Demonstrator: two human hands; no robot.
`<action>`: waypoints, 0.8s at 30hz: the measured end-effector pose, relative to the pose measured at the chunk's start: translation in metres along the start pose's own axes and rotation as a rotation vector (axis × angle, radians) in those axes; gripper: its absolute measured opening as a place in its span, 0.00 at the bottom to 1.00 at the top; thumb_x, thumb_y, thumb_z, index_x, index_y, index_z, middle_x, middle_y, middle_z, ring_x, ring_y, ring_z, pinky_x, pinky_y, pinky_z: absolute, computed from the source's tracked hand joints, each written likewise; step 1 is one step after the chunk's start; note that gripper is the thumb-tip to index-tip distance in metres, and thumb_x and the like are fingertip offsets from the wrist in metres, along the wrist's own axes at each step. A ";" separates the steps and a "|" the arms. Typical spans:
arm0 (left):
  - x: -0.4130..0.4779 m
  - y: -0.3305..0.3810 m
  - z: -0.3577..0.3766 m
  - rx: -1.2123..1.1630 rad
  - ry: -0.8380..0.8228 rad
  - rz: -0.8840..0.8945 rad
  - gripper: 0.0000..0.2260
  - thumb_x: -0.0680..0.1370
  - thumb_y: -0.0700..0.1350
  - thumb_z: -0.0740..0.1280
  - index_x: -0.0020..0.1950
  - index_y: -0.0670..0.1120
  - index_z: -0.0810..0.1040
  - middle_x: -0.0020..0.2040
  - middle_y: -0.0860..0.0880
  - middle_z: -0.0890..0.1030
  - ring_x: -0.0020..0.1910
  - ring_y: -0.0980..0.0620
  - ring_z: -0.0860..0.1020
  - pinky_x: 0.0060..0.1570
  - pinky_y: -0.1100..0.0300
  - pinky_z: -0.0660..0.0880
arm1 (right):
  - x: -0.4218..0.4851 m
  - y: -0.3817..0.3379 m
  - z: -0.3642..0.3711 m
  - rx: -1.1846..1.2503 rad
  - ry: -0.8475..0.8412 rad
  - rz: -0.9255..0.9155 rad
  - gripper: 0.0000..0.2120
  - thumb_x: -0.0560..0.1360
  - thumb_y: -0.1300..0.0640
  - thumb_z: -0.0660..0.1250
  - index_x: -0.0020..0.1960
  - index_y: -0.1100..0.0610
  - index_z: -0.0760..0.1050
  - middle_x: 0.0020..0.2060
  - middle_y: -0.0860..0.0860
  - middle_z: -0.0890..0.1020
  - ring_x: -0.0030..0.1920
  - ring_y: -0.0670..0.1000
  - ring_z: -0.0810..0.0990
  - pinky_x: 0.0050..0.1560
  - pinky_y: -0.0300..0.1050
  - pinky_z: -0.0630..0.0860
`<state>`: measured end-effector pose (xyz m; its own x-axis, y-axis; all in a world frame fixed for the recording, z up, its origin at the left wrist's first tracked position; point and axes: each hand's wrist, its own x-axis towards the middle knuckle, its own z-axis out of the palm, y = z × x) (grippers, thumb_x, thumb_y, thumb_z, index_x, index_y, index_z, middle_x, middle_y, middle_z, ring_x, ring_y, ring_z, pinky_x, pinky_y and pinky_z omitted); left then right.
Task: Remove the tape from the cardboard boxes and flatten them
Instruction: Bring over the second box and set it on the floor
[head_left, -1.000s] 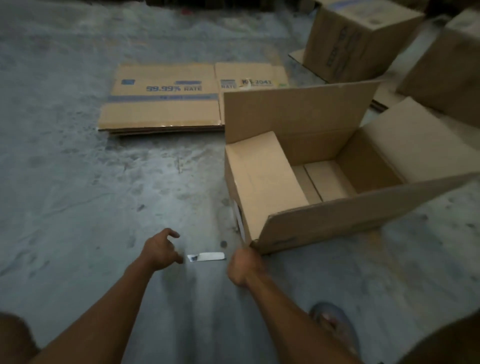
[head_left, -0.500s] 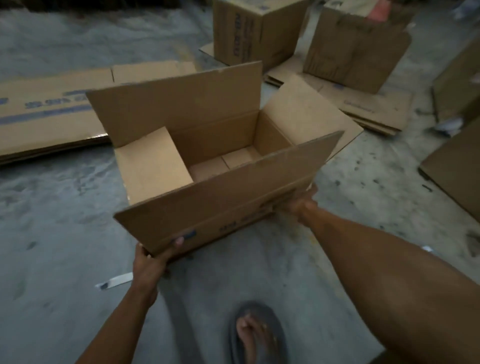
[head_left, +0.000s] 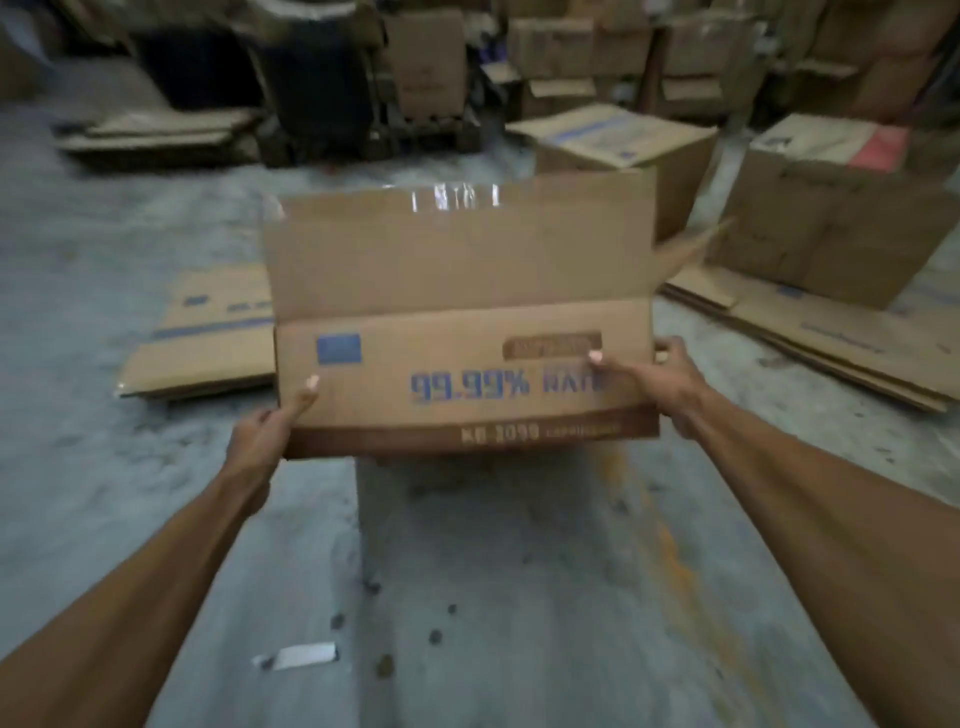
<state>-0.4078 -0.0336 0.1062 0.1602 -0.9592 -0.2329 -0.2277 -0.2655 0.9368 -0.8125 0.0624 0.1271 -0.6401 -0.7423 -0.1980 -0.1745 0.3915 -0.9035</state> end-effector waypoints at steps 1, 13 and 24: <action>0.011 0.022 -0.009 -0.009 0.001 0.049 0.33 0.72 0.65 0.70 0.67 0.43 0.76 0.59 0.45 0.78 0.57 0.47 0.75 0.59 0.51 0.71 | 0.002 -0.024 0.001 0.022 0.008 -0.037 0.41 0.57 0.33 0.79 0.63 0.51 0.71 0.58 0.50 0.80 0.50 0.49 0.79 0.41 0.45 0.76; 0.067 0.141 -0.108 0.068 0.046 0.340 0.32 0.65 0.54 0.81 0.65 0.45 0.76 0.58 0.49 0.80 0.56 0.49 0.78 0.53 0.56 0.77 | -0.023 -0.165 0.043 0.149 -0.045 -0.351 0.52 0.52 0.33 0.81 0.72 0.47 0.70 0.61 0.47 0.80 0.58 0.50 0.80 0.53 0.53 0.81; 0.080 0.148 -0.155 0.453 0.427 0.392 0.33 0.72 0.59 0.74 0.69 0.40 0.74 0.66 0.39 0.77 0.66 0.39 0.74 0.61 0.49 0.71 | -0.023 -0.200 0.123 -0.572 0.306 -0.515 0.40 0.68 0.25 0.63 0.69 0.51 0.70 0.62 0.59 0.79 0.62 0.64 0.77 0.56 0.55 0.74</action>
<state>-0.2800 -0.1348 0.2665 0.3248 -0.8950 0.3058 -0.7049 -0.0134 0.7092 -0.6710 -0.0653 0.2657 -0.5370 -0.7559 0.3744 -0.8022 0.3203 -0.5039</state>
